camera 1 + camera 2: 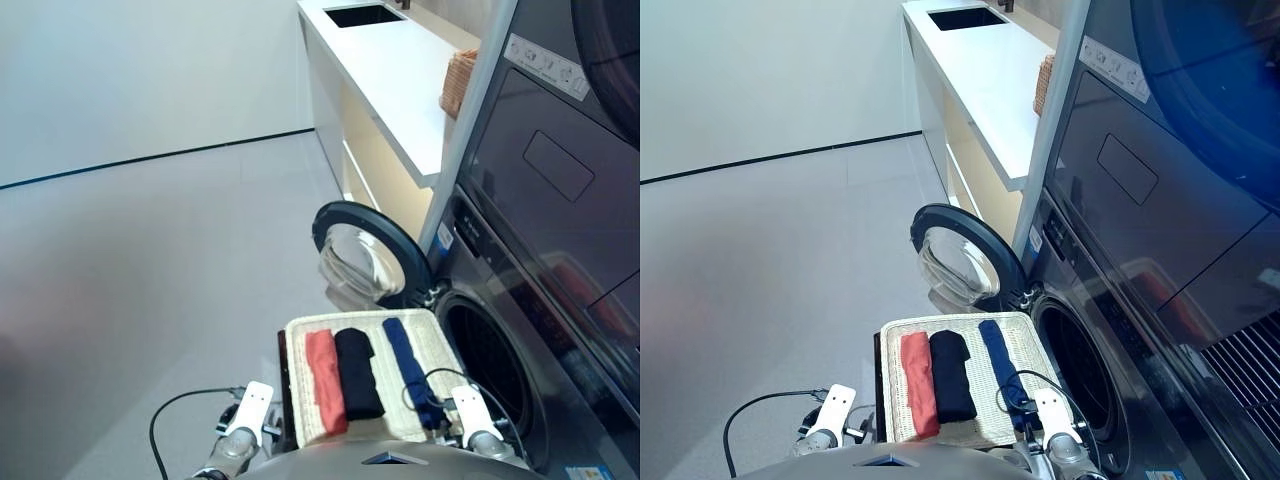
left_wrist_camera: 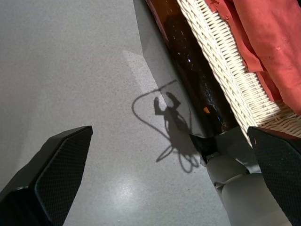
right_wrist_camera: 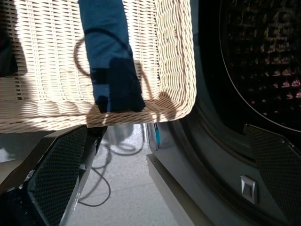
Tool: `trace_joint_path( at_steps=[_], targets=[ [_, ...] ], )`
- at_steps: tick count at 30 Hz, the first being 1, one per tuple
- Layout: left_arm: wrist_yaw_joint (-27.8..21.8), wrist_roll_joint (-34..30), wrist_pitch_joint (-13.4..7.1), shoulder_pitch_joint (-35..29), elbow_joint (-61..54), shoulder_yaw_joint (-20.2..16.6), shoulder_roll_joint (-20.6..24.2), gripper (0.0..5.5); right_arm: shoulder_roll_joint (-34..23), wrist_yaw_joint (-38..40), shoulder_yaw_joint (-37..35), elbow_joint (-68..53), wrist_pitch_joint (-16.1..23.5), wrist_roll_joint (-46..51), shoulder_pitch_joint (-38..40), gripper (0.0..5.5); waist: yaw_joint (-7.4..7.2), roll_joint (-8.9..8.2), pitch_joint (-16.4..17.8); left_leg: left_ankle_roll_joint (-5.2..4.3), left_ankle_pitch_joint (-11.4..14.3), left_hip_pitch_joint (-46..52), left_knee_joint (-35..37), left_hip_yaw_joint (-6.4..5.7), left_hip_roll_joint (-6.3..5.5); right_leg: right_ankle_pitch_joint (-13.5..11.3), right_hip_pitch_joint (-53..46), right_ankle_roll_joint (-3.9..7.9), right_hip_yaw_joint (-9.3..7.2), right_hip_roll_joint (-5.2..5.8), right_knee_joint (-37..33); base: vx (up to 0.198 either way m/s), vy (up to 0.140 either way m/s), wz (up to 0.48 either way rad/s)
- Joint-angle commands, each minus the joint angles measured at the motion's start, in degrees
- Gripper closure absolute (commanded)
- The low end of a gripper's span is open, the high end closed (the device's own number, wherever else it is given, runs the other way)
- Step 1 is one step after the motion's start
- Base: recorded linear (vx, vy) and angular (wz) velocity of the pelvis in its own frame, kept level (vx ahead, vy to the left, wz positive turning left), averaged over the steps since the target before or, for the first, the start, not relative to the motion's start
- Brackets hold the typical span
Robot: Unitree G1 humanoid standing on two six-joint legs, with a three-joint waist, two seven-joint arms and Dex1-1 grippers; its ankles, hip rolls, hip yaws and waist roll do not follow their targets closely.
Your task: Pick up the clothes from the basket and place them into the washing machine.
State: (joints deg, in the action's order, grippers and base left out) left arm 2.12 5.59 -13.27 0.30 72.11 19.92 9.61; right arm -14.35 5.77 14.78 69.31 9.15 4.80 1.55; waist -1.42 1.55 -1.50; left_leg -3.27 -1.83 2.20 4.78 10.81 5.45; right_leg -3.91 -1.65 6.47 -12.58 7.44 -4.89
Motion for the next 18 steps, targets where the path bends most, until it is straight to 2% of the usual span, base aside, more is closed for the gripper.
trace_joint_path(
  at_steps=[1, 6, 8, 12, 18],
  targets=[
    [-0.7, 2.0, -1.4, -4.6, 1.8, -1.8, 0.3, 0.00, 2.2, 0.3, 0.0, 2.1, 1.8, 1.1, -4.5, 0.00, 0.34, -3.51, 0.1, -0.28, 1.6, -0.7, 0.2, 0.47, -2.83, -3.2, 2.8, 2.52, -1.68, 0.65, -0.1, 0.000, 0.000, 0.000],
    [-2.6, 7.4, -0.2, -4.1, 3.3, -4.2, -0.7, 0.00, 2.5, -0.4, 0.1, 1.7, 1.9, 1.8, -4.3, 0.00, 0.25, -3.54, 0.2, -0.18, 1.7, -0.5, 0.2, 0.68, -2.89, -3.1, 2.7, 2.52, -1.47, 0.66, -0.1, 0.000, 0.000, 0.000],
    [-3.3, 9.4, -0.3, -4.1, 2.6, -4.8, -1.0, 0.00, 2.7, -0.6, 0.5, 1.3, 1.8, 1.9, -4.4, 0.00, 0.27, -3.49, 0.3, -0.17, 1.8, -0.5, 0.2, 0.75, -2.91, -3.1, 2.8, 2.53, -1.44, 0.66, -0.1, 0.000, 0.000, 0.000],
    [-2.2, 10.5, -1.2, -5.3, -0.6, -3.7, -0.5, 0.00, 2.7, -0.8, 2.1, -3.0, 2.1, 3.0, -5.0, 0.00, 0.20, -3.49, 1.2, -0.27, 1.2, -1.9, 0.2, 0.62, -2.90, -3.5, 4.1, 2.51, -1.60, 0.78, -0.1, 0.000, 0.000, 0.000],
    [-1.4, 11.8, -1.3, -8.9, -2.1, -1.0, -1.0, 0.00, 2.4, -0.3, 4.6, -6.2, 2.1, 2.2, -7.0, 0.00, -0.48, -3.52, 2.7, -0.46, 0.4, -4.6, 0.2, 1.04, -2.59, -4.4, 7.0, 2.64, -1.39, 0.70, -0.1, -0.010, 0.002, -0.001]
  ],
)
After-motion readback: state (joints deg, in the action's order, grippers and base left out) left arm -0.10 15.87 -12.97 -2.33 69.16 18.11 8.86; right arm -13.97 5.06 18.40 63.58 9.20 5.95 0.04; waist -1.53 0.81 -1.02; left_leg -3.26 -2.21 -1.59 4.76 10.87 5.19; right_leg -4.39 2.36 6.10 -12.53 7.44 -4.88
